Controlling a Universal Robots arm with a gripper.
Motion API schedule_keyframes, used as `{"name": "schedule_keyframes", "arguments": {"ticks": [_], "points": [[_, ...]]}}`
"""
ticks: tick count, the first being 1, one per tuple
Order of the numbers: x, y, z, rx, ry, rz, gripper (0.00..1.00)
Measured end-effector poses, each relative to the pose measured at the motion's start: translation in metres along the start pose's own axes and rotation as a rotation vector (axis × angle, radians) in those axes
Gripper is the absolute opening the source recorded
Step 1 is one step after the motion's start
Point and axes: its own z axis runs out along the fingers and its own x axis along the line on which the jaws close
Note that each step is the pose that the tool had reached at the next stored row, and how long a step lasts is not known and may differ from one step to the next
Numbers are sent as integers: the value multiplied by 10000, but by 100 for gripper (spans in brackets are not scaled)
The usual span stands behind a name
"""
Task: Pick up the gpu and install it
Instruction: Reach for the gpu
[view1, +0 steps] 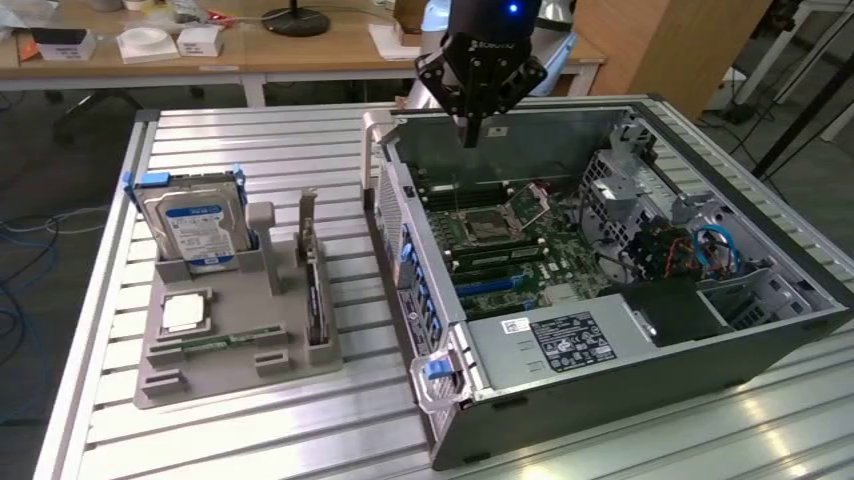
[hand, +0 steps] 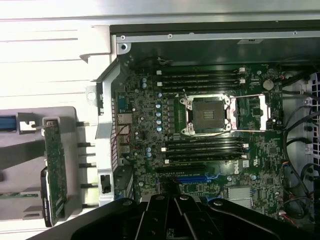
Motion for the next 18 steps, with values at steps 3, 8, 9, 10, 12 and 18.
{"name": "schedule_keyframes", "arguments": {"ticks": [3, 8, 9, 10, 12, 18], "points": [[36, -3, -1, 0, 0, 0, 11], [187, -14, -4, 0, 0, 0, 11], [232, -17, -5, 0, 0, 0, 11], [271, -20, -6, 0, 0, -2, 11], [345, -26, -7, 0, 0, 0, 11], [538, -40, -10, -1, 0, 0, 11]]}}
